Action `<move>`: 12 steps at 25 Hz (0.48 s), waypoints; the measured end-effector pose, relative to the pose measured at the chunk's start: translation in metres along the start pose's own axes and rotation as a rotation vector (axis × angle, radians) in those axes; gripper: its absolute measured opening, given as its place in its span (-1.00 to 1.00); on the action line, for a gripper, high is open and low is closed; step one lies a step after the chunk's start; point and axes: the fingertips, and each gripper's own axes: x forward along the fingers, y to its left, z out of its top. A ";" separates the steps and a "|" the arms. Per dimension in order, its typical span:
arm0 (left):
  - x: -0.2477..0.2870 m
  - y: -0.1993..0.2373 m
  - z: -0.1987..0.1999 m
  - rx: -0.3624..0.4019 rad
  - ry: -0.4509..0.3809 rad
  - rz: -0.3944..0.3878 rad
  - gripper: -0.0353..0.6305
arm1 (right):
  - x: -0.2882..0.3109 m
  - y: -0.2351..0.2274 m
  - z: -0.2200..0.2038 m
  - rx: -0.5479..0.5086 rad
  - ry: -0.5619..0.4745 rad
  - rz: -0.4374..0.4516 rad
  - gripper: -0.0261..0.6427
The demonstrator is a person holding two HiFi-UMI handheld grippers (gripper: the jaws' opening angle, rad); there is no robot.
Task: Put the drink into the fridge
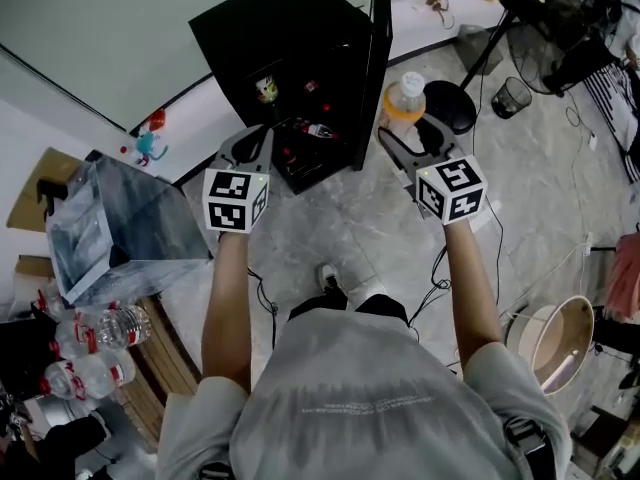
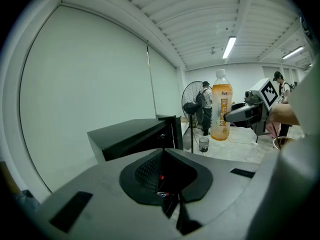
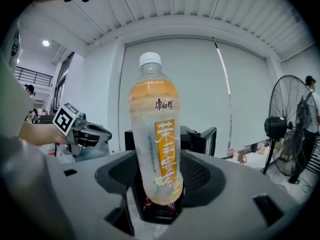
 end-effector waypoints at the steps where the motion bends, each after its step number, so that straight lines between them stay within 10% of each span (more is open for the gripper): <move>1: 0.005 0.004 -0.002 -0.005 0.005 0.006 -0.85 | 0.010 -0.002 0.000 0.001 0.001 0.007 -0.13; 12: 0.054 0.030 -0.045 -0.084 0.061 0.146 -0.85 | 0.141 -0.020 -0.048 -0.063 0.020 0.248 -0.13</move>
